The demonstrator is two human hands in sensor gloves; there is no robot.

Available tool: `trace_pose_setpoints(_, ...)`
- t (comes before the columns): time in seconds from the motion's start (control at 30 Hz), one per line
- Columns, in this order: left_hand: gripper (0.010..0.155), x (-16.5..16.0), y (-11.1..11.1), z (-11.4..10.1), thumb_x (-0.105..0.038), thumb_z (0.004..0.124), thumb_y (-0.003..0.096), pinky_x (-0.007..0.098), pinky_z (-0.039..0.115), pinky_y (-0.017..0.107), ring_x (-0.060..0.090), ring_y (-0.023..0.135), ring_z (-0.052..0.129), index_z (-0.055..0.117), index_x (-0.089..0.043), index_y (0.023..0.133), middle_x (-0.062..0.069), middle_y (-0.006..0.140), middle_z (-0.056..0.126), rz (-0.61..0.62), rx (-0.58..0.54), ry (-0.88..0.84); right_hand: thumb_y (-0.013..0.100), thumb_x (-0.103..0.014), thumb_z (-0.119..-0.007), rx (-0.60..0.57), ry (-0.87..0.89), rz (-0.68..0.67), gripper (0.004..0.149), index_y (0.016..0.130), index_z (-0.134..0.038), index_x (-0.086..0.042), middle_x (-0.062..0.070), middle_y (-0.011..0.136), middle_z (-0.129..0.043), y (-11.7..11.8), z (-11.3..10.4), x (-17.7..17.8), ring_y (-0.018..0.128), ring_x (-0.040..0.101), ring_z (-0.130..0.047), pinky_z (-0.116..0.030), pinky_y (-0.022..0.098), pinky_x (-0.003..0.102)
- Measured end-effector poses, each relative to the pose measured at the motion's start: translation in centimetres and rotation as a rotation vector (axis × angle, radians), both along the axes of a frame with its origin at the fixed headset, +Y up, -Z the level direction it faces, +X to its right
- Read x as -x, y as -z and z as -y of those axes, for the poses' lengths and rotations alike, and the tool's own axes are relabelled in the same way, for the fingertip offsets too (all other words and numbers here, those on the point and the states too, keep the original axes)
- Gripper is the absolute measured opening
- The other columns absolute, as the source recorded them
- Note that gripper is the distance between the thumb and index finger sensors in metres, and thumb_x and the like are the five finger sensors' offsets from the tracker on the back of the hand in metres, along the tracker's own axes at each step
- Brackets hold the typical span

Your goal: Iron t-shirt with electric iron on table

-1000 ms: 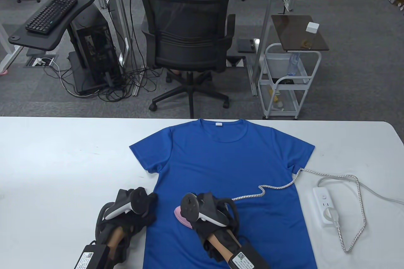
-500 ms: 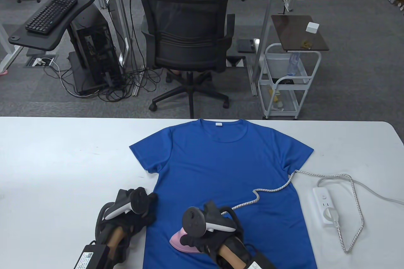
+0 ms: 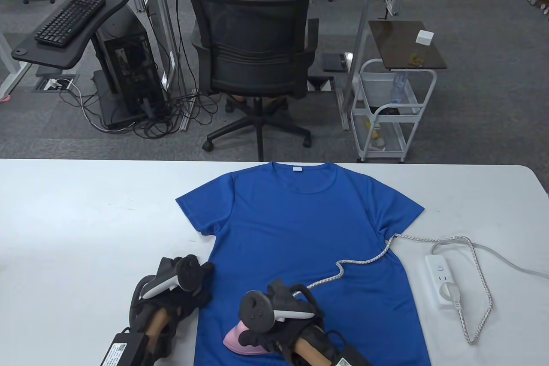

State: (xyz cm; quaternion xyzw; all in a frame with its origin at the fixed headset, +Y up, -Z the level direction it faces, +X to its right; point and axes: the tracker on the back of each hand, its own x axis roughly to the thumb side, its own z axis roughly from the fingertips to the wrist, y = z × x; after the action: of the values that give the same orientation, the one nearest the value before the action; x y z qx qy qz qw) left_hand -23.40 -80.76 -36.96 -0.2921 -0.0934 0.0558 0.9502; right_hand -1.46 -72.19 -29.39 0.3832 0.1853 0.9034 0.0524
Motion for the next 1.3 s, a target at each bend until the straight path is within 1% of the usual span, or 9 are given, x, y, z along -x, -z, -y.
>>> trace_pose_setpoints(0.23,0.074,0.0,0.0,0.0,-0.057,0.055,0.0464,0.055,0.022,0.073,0.037,0.104,0.006,0.014,-0.044,0.107,0.004,0.114,0.003,0.000,0.000,0.002,0.042,-0.046,-0.067,-0.007,0.009,-0.059,0.068,0.099,-0.070,-0.008,0.017,0.081,-0.084,-0.8,0.1,1.9,0.061,0.040,-0.089,-0.076,0.049,0.056)
trace_pose_setpoints(0.4,0.074,0.0,0.0,0.0,-0.057,0.055,0.0463,0.055,0.022,0.073,0.037,0.104,0.006,0.014,-0.044,0.107,0.004,0.114,0.003,0.000,-0.001,0.001,0.042,-0.046,-0.066,-0.047,0.023,-0.060,0.069,0.099,-0.070,-0.009,0.016,0.081,-0.084,-1.1,0.2,2.9,0.061,0.039,-0.089,-0.076,0.049,0.055)
trace_pose_setpoints(0.5,0.074,0.0,0.0,0.0,-0.057,0.054,0.0464,0.055,0.022,0.073,0.037,0.104,0.006,0.014,-0.044,0.107,0.004,0.114,0.003,0.001,0.001,0.004,0.042,-0.046,-0.065,-0.058,0.033,-0.042,0.069,0.099,-0.070,-0.009,0.016,0.081,-0.084,-1.0,0.3,3.2,0.060,0.038,-0.089,-0.076,0.049,0.055)
trace_pose_setpoints(0.67,0.074,0.0,0.0,0.0,-0.057,0.054,0.0463,0.055,0.022,0.073,0.036,0.104,0.006,0.014,-0.044,0.107,0.004,0.114,0.003,0.000,0.001,0.000,0.042,-0.047,-0.064,-0.112,0.038,0.017,0.069,0.100,-0.070,-0.010,0.016,0.081,-0.084,-0.8,0.4,3.7,0.060,0.038,-0.089,-0.076,0.048,0.055)
trace_pose_setpoints(0.8,0.074,0.3,0.0,0.1,-0.057,0.054,0.0464,0.055,0.019,0.073,0.036,0.104,0.003,0.015,-0.044,0.107,0.003,0.114,0.002,0.000,0.020,-0.044,0.042,-0.048,-0.065,-0.130,0.050,0.090,0.069,0.100,-0.070,-0.010,0.016,0.081,-0.085,-0.2,0.4,4.0,0.060,0.039,-0.089,-0.076,0.048,0.055)
trace_pose_setpoints(0.93,0.066,0.7,0.0,0.0,-0.049,0.051,0.0493,0.053,0.018,0.073,0.034,0.104,0.004,0.020,-0.045,0.108,0.003,0.114,0.005,-0.016,0.016,-0.089,0.042,-0.048,-0.065,-0.163,0.052,0.164,0.069,0.100,-0.070,-0.010,0.016,0.081,-0.085,1.1,0.5,4.4,0.060,0.039,-0.089,-0.076,0.048,0.055)
trace_pose_setpoints(0.97,0.065,0.8,0.0,0.0,-0.048,0.051,0.0497,0.053,0.019,0.073,0.033,0.104,0.005,0.021,-0.045,0.108,-0.001,0.114,0.006,-0.016,0.011,-0.091,0.042,-0.048,-0.065,-0.165,0.054,0.185,0.069,0.100,-0.070,-0.010,0.016,0.081,-0.085,1.4,0.6,4.4,0.060,0.039,-0.089,-0.076,0.048,0.055)
trace_pose_setpoints(1.0,0.065,0.8,0.0,0.1,-0.047,0.051,0.0499,0.052,0.019,0.073,0.033,0.105,0.005,0.021,-0.045,0.107,-0.001,0.114,0.006,-0.015,0.003,-0.089,0.042,-0.048,-0.065,-0.166,0.057,0.213,0.069,0.100,-0.070,-0.010,0.016,0.081,-0.085,1.9,0.6,4.4,0.060,0.039,-0.089,-0.076,0.048,0.055)
trace_pose_setpoints(1.3,0.068,0.8,-0.1,0.1,-0.045,0.053,0.0505,0.051,0.020,0.074,0.031,0.105,0.005,0.016,-0.043,0.107,-0.003,0.114,0.005,-0.009,-0.003,-0.059,0.043,-0.048,-0.064,-0.196,0.043,0.356,0.070,0.101,-0.069,-0.010,0.017,0.081,-0.084,4.7,0.7,4.7,0.060,0.039,-0.089,-0.076,0.048,0.056)
